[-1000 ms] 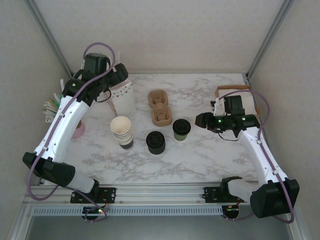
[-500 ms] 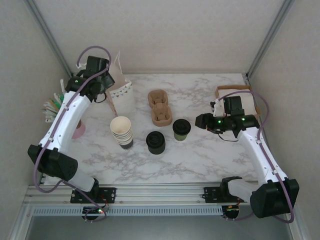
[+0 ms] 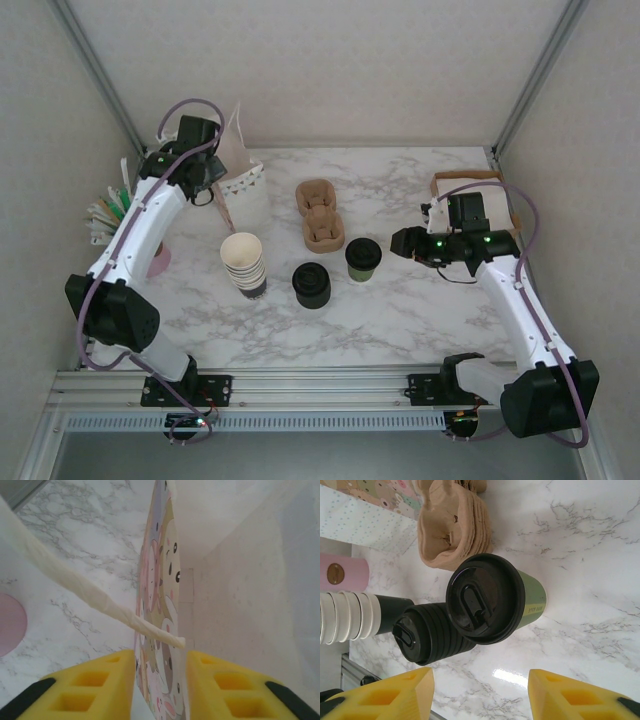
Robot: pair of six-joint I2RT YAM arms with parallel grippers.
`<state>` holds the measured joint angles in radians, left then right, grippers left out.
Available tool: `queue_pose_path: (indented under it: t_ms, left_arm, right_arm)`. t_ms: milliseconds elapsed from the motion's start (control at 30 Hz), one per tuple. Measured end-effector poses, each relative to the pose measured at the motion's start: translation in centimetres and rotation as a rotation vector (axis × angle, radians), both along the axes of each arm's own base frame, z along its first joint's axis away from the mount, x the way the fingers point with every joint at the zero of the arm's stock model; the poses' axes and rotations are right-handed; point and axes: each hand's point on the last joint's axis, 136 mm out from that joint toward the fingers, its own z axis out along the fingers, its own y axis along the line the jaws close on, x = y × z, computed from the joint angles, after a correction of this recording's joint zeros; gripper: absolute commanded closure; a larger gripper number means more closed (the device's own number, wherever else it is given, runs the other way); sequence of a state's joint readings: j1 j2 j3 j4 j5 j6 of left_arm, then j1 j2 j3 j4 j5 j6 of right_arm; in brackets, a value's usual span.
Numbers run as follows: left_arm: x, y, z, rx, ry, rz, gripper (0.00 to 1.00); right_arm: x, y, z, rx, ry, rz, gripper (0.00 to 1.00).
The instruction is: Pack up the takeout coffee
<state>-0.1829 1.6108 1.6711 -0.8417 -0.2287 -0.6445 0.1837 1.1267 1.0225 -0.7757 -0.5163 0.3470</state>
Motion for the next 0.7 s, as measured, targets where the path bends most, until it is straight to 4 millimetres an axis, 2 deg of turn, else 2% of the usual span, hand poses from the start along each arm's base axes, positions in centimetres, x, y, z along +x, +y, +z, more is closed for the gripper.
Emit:
queue_pose_path:
  t_ms: [67,200,367,433,500,600,700]
  left_arm:
    - [0.1,0.2,-0.2,0.001,0.004,0.004,0.71]
    - [0.3,0.3,-0.8,0.000,0.010,0.005,0.80]
    - [0.6,0.2,-1.5,-0.008,0.022,-0.002,0.90]
    - [0.7,0.2,-1.5,-0.013,0.019,0.000,0.99]
    - [0.7,0.2,-1.5,-0.018,0.018,0.001,1.00]
    - [0.8,0.1,-1.2,-0.024,0.012,-0.001,1.00]
    - [1.2,-0.1,0.2,-0.037,-0.017,-0.009,1.00]
  right_arm:
    - [0.0,0.0,0.1,0.000,-0.002,0.000,0.47]
    - [-0.2,0.0,0.2,0.000,-0.004,0.001,0.46]
    - [-0.6,-0.1,0.3,-0.005,-0.004,0.004,0.39]
    - [-0.8,-0.2,0.4,-0.007,-0.006,0.003,0.37]
    - [-0.9,-0.3,0.4,-0.011,-0.009,0.001,0.35]
    - [-0.9,-0.5,0.4,-0.021,-0.013,0.000,0.24]
    - [-1.1,-0.6,0.4,-0.030,-0.015,-0.001,0.08]
